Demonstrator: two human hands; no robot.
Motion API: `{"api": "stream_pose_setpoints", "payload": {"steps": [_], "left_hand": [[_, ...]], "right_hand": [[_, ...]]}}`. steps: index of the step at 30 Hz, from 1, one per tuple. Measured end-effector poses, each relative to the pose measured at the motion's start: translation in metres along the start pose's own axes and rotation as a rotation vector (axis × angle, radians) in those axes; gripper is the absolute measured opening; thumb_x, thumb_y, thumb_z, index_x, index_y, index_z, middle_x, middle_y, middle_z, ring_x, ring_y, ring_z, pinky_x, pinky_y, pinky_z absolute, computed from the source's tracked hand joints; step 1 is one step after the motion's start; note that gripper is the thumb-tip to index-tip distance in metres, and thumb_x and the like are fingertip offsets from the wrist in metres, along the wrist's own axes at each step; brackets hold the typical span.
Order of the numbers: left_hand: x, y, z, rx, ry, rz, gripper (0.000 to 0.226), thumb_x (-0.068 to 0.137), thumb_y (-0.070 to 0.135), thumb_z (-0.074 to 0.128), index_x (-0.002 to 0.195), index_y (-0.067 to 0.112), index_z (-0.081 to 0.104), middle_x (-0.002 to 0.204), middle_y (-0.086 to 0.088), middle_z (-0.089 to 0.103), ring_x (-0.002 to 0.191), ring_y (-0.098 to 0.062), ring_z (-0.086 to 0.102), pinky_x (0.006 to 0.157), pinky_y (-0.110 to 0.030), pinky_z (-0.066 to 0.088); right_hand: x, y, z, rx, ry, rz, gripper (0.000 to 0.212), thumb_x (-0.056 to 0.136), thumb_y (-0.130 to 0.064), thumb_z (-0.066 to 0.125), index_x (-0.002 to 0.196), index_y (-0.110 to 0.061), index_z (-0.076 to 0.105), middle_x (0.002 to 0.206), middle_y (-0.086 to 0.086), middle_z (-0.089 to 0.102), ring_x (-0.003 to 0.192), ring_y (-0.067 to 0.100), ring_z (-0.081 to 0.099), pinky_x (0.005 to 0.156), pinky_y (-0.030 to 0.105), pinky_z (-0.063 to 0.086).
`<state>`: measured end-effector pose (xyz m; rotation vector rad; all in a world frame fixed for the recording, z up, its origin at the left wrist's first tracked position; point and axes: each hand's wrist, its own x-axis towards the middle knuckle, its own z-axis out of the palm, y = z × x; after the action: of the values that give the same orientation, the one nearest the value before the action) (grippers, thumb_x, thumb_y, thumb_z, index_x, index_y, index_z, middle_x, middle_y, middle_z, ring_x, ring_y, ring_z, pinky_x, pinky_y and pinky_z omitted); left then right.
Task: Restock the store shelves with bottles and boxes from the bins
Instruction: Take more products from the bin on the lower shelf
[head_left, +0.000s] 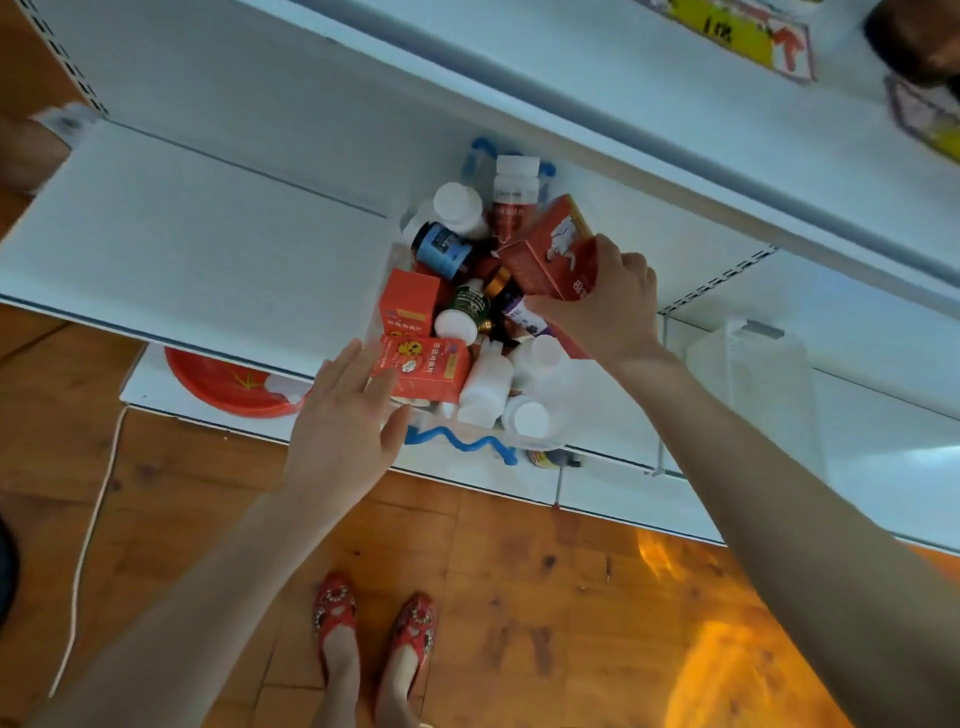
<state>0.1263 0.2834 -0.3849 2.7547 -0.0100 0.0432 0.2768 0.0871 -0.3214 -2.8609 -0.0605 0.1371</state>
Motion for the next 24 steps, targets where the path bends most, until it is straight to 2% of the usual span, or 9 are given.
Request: {"api": "stream_pose_setpoints", "payload": {"steps": [3,6,8,13,18,24], "left_hand": [[0.015,0.009,-0.004,-0.046,-0.062,0.033,0.045,0.073,0.013,0.074,0.114,-0.001,0.060,0.116,-0.020,0.061,0.102,-0.037,0.061,0.083,-0.045,0.051],[0.037,0.014,-0.002,-0.134,-0.158,0.014,0.046,0.082,0.014,0.066,0.125,0.006,0.054,0.123,-0.013,0.057,0.112,-0.030,0.054,0.093,-0.040,0.044],[0.052,0.015,0.004,-0.164,-0.221,0.040,0.049,0.080,0.016,0.068,0.126,0.008,0.053,0.121,-0.014,0.059,0.110,-0.031,0.054,0.094,-0.037,0.041],[0.084,0.006,0.030,-0.045,-0.388,0.074,0.054,0.080,0.032,0.067,0.126,0.011,0.048,0.121,-0.012,0.057,0.109,-0.029,0.053,0.094,-0.037,0.041],[0.094,0.005,0.042,0.029,-0.455,0.054,0.069,0.077,0.037,0.070,0.134,0.017,0.038,0.127,-0.007,0.050,0.115,-0.025,0.048,0.095,-0.037,0.040],[0.097,0.008,0.036,0.156,-0.422,0.089,0.074,0.073,0.050,0.070,0.133,0.021,0.039,0.128,-0.004,0.050,0.114,-0.025,0.047,0.090,-0.035,0.040]], "right_hand": [[-0.017,0.014,-0.009,-0.009,-0.054,0.077,0.081,0.068,-0.058,0.068,0.131,-0.016,0.039,0.123,0.016,0.046,0.117,0.033,0.039,0.096,0.035,0.034],[-0.030,0.027,-0.011,-0.009,-0.116,0.156,0.081,0.069,-0.061,0.066,0.131,-0.018,0.039,0.123,0.015,0.045,0.119,0.032,0.038,0.095,0.035,0.035],[-0.038,0.033,-0.010,-0.023,-0.138,0.184,0.080,0.069,-0.062,0.065,0.131,-0.017,0.039,0.123,0.014,0.045,0.119,0.031,0.038,0.094,0.034,0.034],[-0.053,0.041,0.002,-0.030,-0.130,0.172,0.079,0.070,-0.062,0.064,0.125,-0.010,0.042,0.125,0.012,0.045,0.119,0.028,0.039,0.095,0.035,0.034],[-0.062,0.041,0.009,-0.023,-0.081,0.146,0.081,0.070,-0.064,0.062,0.122,-0.005,0.042,0.123,0.011,0.049,0.115,0.028,0.044,0.089,0.036,0.038],[-0.060,0.043,0.009,0.077,-0.109,0.187,0.071,0.076,-0.064,0.056,0.118,-0.008,0.044,0.116,0.010,0.053,0.109,0.027,0.049,0.085,0.035,0.041]]}}
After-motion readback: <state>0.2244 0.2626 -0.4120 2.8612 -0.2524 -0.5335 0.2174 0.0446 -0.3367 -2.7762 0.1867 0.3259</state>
